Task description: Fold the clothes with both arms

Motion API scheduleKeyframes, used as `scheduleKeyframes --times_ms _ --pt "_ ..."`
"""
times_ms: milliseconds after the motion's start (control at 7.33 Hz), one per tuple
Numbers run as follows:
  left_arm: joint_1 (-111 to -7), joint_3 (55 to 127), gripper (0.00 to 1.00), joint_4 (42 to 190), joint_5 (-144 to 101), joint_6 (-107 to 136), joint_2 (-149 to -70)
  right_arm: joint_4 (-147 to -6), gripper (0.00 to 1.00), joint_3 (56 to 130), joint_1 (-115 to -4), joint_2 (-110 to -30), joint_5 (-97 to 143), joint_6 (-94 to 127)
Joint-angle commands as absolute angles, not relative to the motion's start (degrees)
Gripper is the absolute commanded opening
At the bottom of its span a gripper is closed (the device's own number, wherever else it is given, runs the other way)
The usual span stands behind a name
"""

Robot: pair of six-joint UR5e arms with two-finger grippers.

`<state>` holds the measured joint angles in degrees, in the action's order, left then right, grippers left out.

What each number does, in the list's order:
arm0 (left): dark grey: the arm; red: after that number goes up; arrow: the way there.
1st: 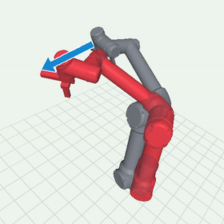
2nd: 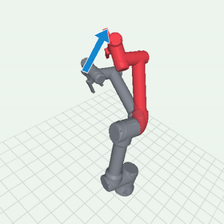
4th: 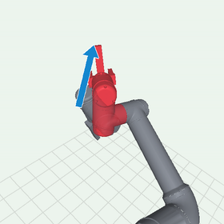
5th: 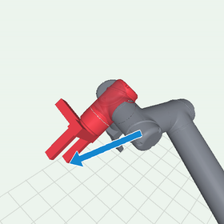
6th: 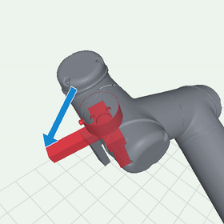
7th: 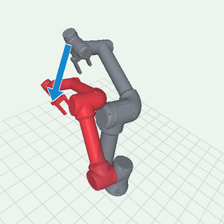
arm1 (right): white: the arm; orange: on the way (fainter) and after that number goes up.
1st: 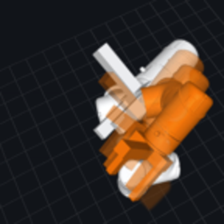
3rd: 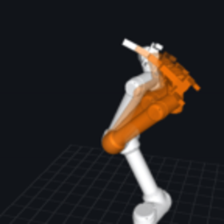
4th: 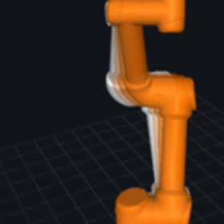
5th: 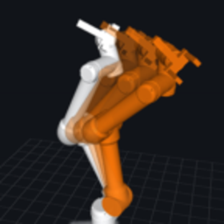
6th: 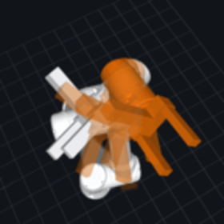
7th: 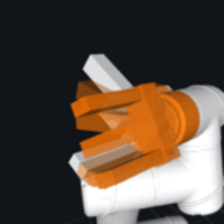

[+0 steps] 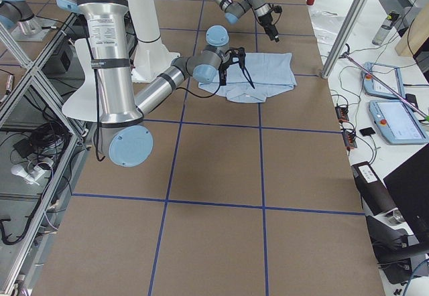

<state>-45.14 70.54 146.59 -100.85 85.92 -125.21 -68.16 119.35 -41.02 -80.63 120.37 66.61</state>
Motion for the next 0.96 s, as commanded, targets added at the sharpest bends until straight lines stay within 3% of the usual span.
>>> scheduleKeyframes --times_ms 0,273,410,819 --pt "-45.53 83.78 1.0 136.65 -101.78 81.14 -118.41 -82.62 1.0 118.92 -31.25 -70.63 107.56 65.84" --pt "-45.44 96.62 1.0 126.86 -103.34 80.68 -113.14 -90.08 1.0 113.59 -24.55 -62.87 98.91 62.6" --pt "-45.44 99.29 1.0 126.22 -103.97 80.77 -111.46 -90.0 1.0 110.07 -21.74 -60.67 94.7 62.49" --pt "-45.26 98.88 1.0 126.3 -103.97 80.86 -111.36 -90.26 1.0 102.58 -18.56 -57.22 92.99 62.48"
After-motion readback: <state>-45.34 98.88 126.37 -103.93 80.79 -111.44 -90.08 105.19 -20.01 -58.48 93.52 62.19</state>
